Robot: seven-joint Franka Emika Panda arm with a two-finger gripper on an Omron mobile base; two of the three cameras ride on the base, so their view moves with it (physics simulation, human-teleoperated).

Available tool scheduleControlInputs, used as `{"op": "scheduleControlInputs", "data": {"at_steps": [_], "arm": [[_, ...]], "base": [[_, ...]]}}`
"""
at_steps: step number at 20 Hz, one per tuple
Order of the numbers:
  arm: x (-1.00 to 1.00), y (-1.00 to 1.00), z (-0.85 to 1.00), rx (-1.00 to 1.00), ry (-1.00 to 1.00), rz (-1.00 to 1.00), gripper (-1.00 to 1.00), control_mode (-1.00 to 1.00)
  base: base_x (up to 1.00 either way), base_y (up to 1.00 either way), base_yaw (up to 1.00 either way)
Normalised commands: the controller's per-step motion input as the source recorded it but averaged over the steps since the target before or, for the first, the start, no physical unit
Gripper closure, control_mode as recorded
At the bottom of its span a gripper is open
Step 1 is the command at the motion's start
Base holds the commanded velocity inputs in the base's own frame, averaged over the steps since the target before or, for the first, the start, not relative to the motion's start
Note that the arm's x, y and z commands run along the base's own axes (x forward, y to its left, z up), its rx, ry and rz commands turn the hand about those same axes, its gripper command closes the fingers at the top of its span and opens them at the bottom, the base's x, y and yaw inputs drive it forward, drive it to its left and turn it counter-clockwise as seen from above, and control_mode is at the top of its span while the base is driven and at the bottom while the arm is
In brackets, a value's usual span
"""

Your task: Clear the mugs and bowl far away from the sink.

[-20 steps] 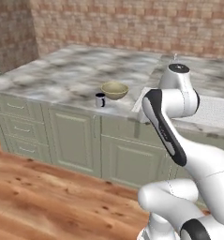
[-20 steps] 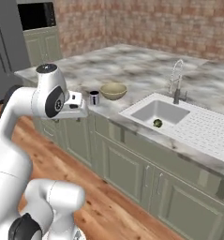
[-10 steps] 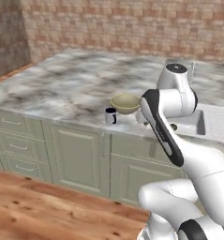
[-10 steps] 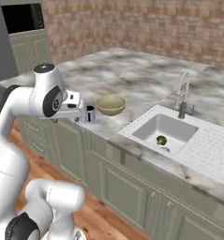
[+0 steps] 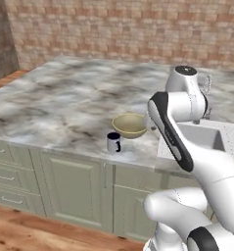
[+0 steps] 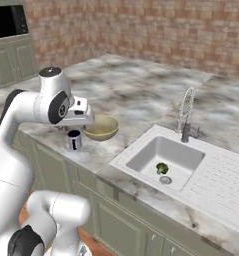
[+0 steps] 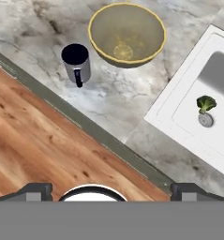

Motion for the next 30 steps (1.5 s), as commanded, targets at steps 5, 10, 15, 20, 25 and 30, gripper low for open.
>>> {"op": "scheduleControlInputs", "data": {"at_steps": [5, 10, 15, 20, 25, 30], "arm": [[0.00, 0.00, 0.00, 0.00, 0.00, 0.00, -1.00, 1.00], [0.00, 0.00, 0.00, 0.00, 0.00, 0.00, -1.00, 1.00], [0.00, 0.00, 0.00, 0.00, 0.00, 0.00, -1.00, 1.00], [0.00, 0.00, 0.00, 0.00, 0.00, 0.00, -1.00, 1.00], [0.00, 0.00, 0.00, 0.00, 0.00, 0.00, -1.00, 1.00], [0.00, 0.00, 0.00, 0.00, 0.00, 0.00, -1.00, 1.00]], "base": [[0.01, 0.08, -0.02], [0.00, 0.00, -0.02], [0.07, 0.07, -0.28], [0.04, 0.56, -0.17], [0.03, 0.21, -0.09], [0.05, -0.02, -0.03]]}}
